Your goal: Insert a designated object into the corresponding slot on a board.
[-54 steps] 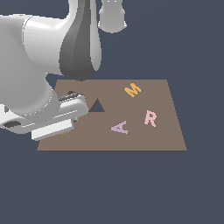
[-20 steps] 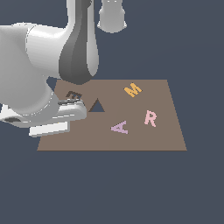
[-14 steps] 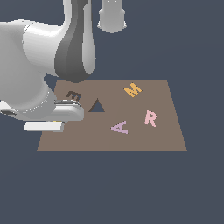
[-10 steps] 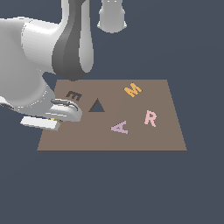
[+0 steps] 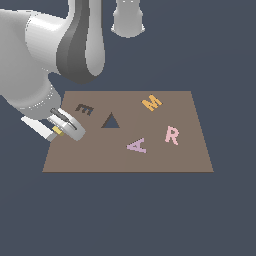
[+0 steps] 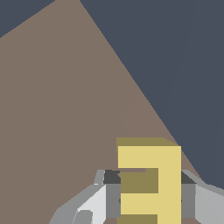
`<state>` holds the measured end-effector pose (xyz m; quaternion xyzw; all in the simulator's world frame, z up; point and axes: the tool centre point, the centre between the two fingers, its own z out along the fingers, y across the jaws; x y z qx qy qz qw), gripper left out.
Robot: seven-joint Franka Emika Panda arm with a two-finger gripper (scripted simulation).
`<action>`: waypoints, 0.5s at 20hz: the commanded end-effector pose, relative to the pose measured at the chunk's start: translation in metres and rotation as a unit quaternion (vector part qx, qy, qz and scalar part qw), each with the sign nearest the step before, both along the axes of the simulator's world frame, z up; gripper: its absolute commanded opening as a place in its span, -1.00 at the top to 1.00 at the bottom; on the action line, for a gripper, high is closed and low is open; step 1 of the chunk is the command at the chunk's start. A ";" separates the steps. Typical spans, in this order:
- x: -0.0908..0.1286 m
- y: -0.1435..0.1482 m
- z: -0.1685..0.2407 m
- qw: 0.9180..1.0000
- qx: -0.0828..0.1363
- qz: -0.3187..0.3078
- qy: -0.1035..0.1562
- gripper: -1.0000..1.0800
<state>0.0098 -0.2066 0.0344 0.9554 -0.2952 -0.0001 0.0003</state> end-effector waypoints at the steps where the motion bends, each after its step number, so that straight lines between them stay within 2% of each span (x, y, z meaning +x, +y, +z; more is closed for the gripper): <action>1: -0.008 -0.001 0.001 0.998 0.000 -0.057 0.000 1.00; 5: -0.021 0.001 0.001 0.990 0.000 -0.144 0.000 1.00; 10: -0.037 0.005 0.002 0.968 0.000 -0.250 0.000 1.00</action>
